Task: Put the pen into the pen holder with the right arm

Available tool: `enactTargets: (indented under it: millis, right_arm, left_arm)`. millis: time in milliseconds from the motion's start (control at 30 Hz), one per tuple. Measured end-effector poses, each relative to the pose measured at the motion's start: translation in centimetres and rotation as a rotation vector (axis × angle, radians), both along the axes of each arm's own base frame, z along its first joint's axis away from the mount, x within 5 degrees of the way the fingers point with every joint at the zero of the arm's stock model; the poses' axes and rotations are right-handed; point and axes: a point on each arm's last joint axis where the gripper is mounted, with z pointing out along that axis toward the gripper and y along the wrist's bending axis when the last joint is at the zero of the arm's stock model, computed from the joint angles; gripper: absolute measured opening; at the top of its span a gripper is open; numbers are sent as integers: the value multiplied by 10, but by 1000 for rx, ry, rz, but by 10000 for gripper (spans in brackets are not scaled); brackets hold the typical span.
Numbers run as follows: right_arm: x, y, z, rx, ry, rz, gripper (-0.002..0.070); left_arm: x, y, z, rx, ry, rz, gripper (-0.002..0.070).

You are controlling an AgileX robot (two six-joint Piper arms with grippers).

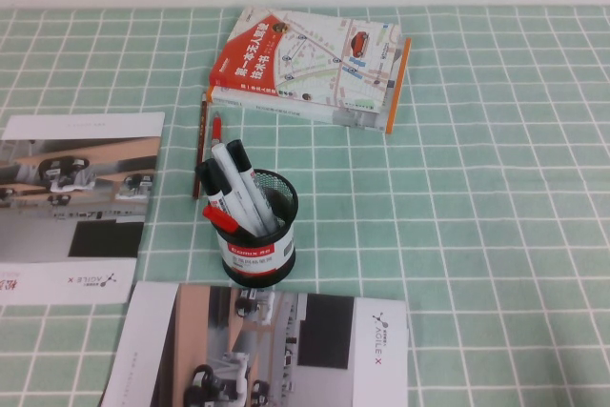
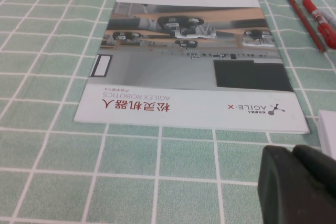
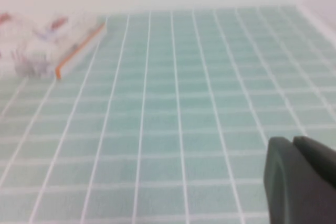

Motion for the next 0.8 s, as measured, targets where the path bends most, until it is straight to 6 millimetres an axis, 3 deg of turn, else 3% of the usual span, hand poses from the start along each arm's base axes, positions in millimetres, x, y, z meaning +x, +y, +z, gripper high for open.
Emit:
enactTargets:
  millis: [433,800]
  right_arm:
    - [-7,-3,-3,68,-8,-34,-19]
    - [-10,6,-14,-34,116,82,-19]
  left_arm:
    - [0,0,0,0,0,0,-4]
    - [0,0,0,0,0,0,-4]
